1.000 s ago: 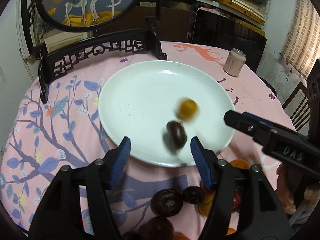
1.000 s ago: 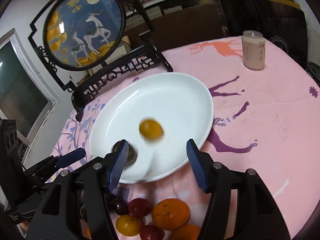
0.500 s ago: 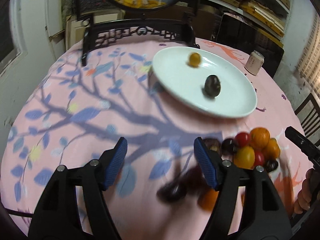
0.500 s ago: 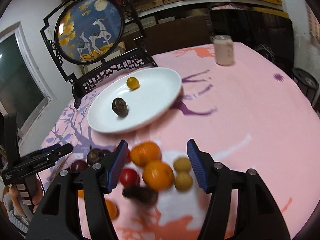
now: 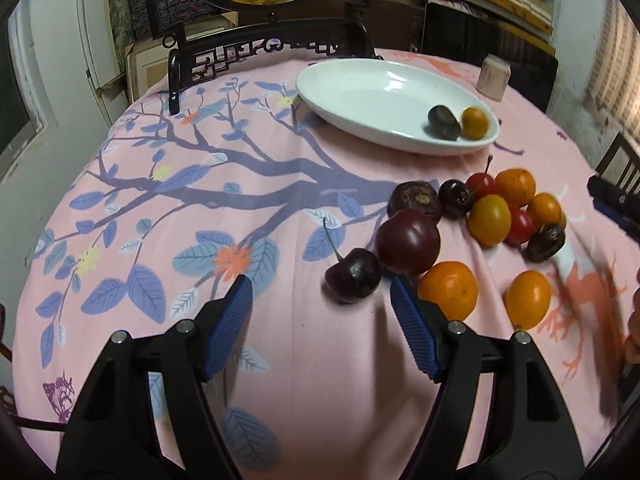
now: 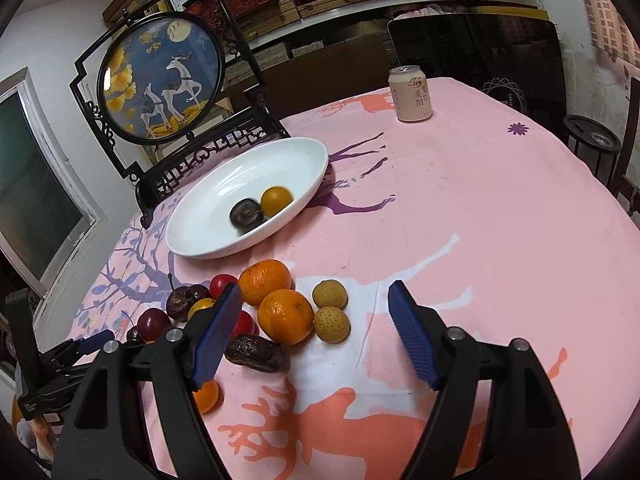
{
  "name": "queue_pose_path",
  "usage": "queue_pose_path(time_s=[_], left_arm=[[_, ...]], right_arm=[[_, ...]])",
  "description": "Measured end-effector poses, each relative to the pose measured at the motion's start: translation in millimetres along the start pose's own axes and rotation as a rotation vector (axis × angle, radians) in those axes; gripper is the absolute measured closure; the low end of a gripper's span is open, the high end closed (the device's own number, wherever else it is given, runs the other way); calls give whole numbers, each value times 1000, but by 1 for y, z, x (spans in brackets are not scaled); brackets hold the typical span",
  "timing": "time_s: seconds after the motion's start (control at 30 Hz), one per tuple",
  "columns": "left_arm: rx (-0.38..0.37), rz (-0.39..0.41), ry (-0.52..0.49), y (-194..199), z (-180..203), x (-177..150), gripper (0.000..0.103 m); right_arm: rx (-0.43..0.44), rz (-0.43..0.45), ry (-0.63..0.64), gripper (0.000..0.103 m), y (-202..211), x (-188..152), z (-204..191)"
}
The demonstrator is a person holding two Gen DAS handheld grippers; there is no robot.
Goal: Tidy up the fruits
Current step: 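Drop the mangosteen and yellow tomato onto the white plate with both tools, then grasp a dark cherry with the left tool while the right tool grasps a longan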
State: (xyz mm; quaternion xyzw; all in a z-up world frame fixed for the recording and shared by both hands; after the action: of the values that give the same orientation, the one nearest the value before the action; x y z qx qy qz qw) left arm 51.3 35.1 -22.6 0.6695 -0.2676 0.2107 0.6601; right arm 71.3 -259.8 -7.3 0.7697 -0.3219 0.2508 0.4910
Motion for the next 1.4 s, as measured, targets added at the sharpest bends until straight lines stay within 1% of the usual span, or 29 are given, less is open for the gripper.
queue_pose_path(time_s=[0.07,0.13,0.2,0.23,0.27,0.4,0.43,0.47,0.53,0.63,0.73,0.8,0.9,1.07,1.13,1.17,1.2,1.3,1.33,1.4], left_arm=[[-8,-3,1,-2,-1,1,30],[-19,1,6,-3,-2,3,34],[-38,-6,5,-6,-2,4,51],[-56,-16,5,-9,-1,5,54],[-59,-20,1,-11,-1,5,57],[-55,-16,-32,-12,5,5,69],[-55,-14,-38,-12,6,5,70],[-53,-11,-43,-12,7,5,74],[-56,2,-34,-9,5,6,74],[-85,61,9,6,-3,9,74],[-80,82,18,11,-4,9,74],[-96,89,12,13,-3,9,74],[-88,67,-21,8,4,8,74],[-62,-10,-29,-8,5,5,74],[-60,-21,-33,-11,6,4,74],[-52,-23,-41,-12,7,3,74],[-50,-28,-47,-13,8,2,74],[-52,-28,-60,-13,11,2,74],[-57,-27,-63,-13,11,1,74],[-55,-27,-68,-13,12,1,74]], right_arm=[[-1,1,4,27,0,0,-1],[-2,1,6,27,0,0,-1],[-2,-1,6,27,0,-1,-1],[-3,-2,5,27,-1,-1,-1],[-4,-3,5,27,-1,-1,-1],[-8,-8,5,27,-2,-1,-1],[-9,-10,6,27,-3,-1,-1],[-9,-12,7,27,-3,-2,-1],[-11,-18,7,27,-4,-2,-1],[-15,-37,2,27,-7,-3,0],[-18,-43,-4,27,-9,-2,2],[-17,-43,-3,27,-9,-2,2],[-18,-49,-2,27,-10,-3,2],[-24,-107,-2,28,-18,-6,3],[-15,-140,-17,33,-23,-7,7],[-2,-156,-25,40,-25,-7,8],[7,-167,-30,43,-26,-8,8],[28,-200,-54,50,-31,-9,11],[37,-203,-63,51,-32,-9,12],[54,-202,-91,56,-31,-8,16]])
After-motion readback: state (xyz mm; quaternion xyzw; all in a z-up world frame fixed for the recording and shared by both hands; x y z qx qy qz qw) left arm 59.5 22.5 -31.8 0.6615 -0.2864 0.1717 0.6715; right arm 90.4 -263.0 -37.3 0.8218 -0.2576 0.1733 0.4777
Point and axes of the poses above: each gripper's, at about its wrist camera, not at the fingertips, and y roughly against the way its jaws point, z to its right, x to its top, the point moved 1 cm from there along -y, roughly the way its jaws point, and after that the axes turned 3 degrees about -y, right-handed, at the moved point
